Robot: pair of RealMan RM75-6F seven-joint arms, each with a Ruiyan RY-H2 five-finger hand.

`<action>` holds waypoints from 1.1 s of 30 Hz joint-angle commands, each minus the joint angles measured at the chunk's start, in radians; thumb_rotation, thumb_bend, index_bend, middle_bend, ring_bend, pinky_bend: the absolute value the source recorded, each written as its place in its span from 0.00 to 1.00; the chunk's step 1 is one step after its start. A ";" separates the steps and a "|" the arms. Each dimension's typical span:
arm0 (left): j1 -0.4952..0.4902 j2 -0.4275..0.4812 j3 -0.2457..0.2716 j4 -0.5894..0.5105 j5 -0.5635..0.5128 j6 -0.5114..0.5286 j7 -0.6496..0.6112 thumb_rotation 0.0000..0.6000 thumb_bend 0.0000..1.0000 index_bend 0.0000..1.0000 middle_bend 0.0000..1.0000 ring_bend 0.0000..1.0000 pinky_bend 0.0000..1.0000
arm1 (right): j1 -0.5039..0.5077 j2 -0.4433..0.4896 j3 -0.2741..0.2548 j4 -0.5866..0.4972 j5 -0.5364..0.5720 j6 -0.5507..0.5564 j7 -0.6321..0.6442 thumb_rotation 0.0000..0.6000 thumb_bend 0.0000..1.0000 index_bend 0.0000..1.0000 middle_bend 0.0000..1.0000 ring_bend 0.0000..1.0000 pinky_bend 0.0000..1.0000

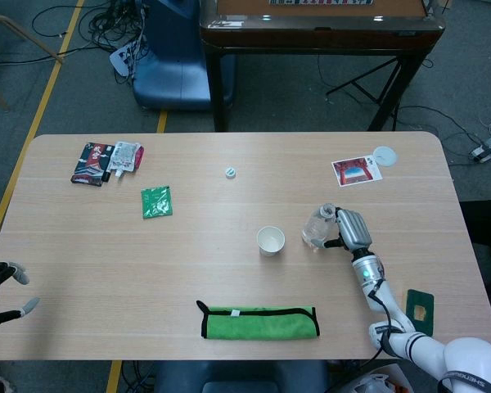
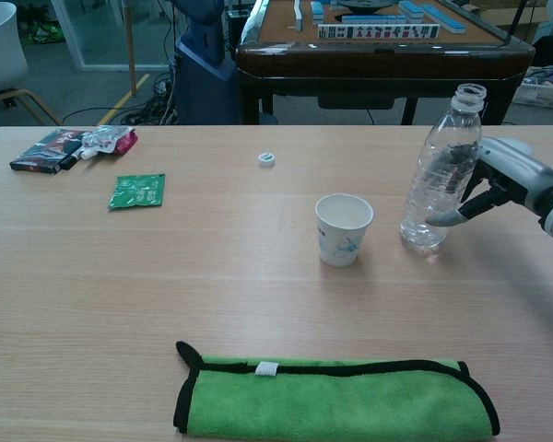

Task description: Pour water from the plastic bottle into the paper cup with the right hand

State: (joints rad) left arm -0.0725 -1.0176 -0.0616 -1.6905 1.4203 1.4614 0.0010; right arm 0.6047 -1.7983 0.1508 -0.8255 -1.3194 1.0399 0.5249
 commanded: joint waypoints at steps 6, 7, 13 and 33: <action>0.000 -0.002 0.002 0.001 0.001 -0.002 0.004 1.00 0.11 0.53 0.39 0.36 0.56 | -0.004 0.006 -0.008 0.012 -0.022 -0.041 0.030 1.00 0.06 0.55 0.50 0.37 0.46; 0.000 -0.002 0.002 0.001 0.002 -0.001 0.005 1.00 0.11 0.53 0.39 0.36 0.56 | -0.004 0.010 -0.010 0.009 -0.024 -0.046 0.031 1.00 0.05 0.55 0.48 0.36 0.45; -0.001 -0.004 0.002 0.002 0.000 -0.003 0.008 1.00 0.11 0.53 0.39 0.36 0.56 | -0.006 0.048 -0.015 -0.025 -0.032 -0.078 0.031 1.00 0.00 0.39 0.32 0.25 0.40; -0.004 -0.010 0.009 -0.002 0.023 0.004 0.024 1.00 0.11 0.54 0.39 0.36 0.56 | -0.086 0.271 -0.019 -0.331 -0.015 -0.002 -0.259 1.00 0.00 0.22 0.20 0.14 0.32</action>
State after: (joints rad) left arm -0.0766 -1.0273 -0.0538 -1.6904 1.4386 1.4616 0.0248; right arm 0.5455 -1.5711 0.1387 -1.0956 -1.3412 0.9999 0.3631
